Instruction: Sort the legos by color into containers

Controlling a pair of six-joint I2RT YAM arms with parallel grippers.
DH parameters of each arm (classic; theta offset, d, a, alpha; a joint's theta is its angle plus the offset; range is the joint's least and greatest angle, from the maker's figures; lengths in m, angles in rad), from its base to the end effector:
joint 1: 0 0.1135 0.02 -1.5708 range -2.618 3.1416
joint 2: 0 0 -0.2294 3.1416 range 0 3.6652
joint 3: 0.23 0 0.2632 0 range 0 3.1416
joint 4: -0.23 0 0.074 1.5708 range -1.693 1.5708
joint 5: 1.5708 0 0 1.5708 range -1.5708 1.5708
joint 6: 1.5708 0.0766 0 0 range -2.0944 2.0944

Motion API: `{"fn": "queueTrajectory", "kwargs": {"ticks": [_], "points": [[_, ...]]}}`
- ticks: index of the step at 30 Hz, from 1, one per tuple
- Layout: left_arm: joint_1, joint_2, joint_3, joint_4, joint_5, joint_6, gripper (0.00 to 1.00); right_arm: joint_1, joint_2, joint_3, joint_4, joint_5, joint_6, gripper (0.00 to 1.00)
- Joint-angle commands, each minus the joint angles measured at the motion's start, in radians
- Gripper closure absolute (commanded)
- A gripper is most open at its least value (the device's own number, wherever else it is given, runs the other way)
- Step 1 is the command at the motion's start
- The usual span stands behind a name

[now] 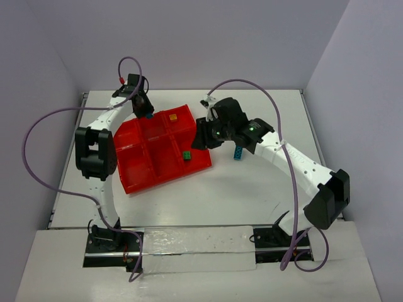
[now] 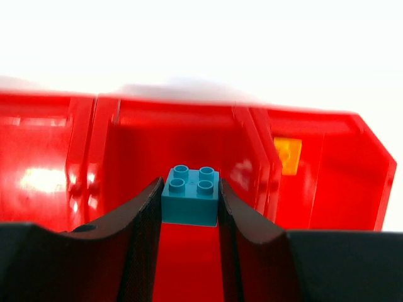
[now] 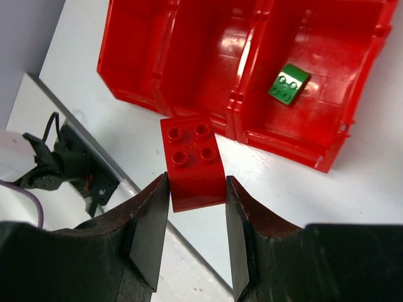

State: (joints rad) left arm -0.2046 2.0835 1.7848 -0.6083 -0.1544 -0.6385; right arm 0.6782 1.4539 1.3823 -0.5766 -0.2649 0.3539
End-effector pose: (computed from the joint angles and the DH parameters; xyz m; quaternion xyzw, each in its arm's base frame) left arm 0.4796 -0.0875 0.1774 -0.2274 0.9151 -0.0664 0.3263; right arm 0.2764 0.2484 0.2935 -0.2013 0.8665 0.3206 0.3254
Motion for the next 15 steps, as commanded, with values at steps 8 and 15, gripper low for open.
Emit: {"fn": "queueTrajectory", "kwargs": {"ticks": [8,15], "points": [[-0.017,0.084,0.144,-0.017,-0.064,0.036,0.2,0.03,0.016,0.041,0.036,-0.005,0.019,1.0],[-0.03,-0.041,0.188,-0.053,-0.074,0.041,0.21,0.076,0.1,0.1,0.03,0.014,0.012,1.0]]}}
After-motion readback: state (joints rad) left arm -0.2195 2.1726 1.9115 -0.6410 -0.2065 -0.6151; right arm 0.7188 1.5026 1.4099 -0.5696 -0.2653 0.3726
